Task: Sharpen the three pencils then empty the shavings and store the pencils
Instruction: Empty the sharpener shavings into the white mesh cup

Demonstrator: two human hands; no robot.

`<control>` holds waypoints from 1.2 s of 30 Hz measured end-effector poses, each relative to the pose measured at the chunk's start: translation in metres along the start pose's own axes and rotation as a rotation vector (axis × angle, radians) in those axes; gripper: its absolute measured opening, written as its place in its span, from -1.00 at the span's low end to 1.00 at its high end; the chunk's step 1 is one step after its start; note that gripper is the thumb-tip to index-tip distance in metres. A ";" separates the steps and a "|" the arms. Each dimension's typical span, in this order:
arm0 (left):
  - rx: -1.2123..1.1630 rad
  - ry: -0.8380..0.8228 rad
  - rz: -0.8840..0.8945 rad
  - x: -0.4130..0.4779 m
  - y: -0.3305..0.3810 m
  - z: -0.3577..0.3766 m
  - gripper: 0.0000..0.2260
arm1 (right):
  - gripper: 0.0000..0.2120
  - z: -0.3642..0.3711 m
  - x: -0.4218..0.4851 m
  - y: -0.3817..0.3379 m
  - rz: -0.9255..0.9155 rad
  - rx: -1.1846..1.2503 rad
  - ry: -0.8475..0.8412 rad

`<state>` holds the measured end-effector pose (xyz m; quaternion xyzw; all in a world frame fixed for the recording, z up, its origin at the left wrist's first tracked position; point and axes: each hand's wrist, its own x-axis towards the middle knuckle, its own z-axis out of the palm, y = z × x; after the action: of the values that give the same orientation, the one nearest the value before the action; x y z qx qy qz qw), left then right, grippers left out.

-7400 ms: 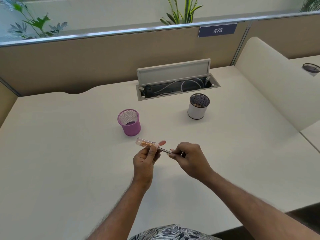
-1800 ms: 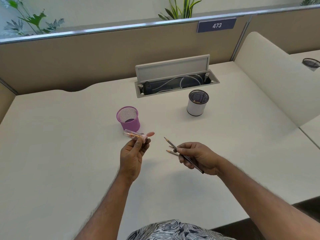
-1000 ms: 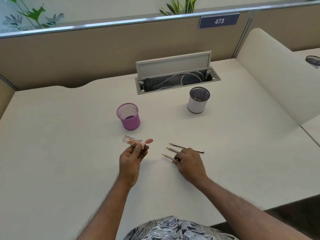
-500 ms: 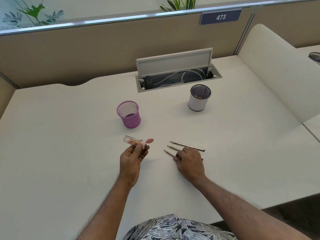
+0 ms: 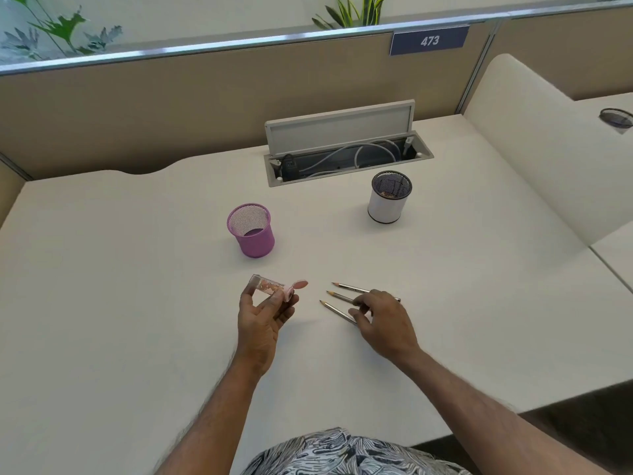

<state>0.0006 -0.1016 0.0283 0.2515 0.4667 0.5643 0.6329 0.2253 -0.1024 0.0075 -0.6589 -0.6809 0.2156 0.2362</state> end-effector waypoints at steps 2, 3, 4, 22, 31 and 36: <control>-0.008 0.005 -0.011 -0.002 -0.001 0.002 -0.40 | -0.87 -0.002 -0.001 -0.004 0.034 0.148 -0.062; -0.011 0.000 -0.019 -0.002 -0.002 0.003 -0.31 | -0.85 -0.002 -0.001 -0.007 0.045 0.214 -0.082; -0.009 -0.006 -0.025 -0.002 -0.002 0.003 -0.26 | -0.81 -0.002 0.000 -0.010 0.045 0.278 -0.092; -0.064 -0.082 0.009 -0.004 -0.005 0.020 -0.63 | -0.66 -0.017 0.020 -0.053 -0.216 0.522 0.040; 0.172 -0.099 0.161 0.005 0.020 0.033 -0.78 | -0.82 -0.043 0.042 -0.070 -0.264 0.622 0.109; 0.170 -0.113 0.225 0.003 0.037 0.049 -0.72 | -0.80 -0.050 0.047 -0.075 -0.254 0.709 0.131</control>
<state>0.0252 -0.0801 0.0798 0.3863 0.4450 0.5752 0.5673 0.1953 -0.0592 0.0942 -0.4592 -0.6235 0.3643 0.5174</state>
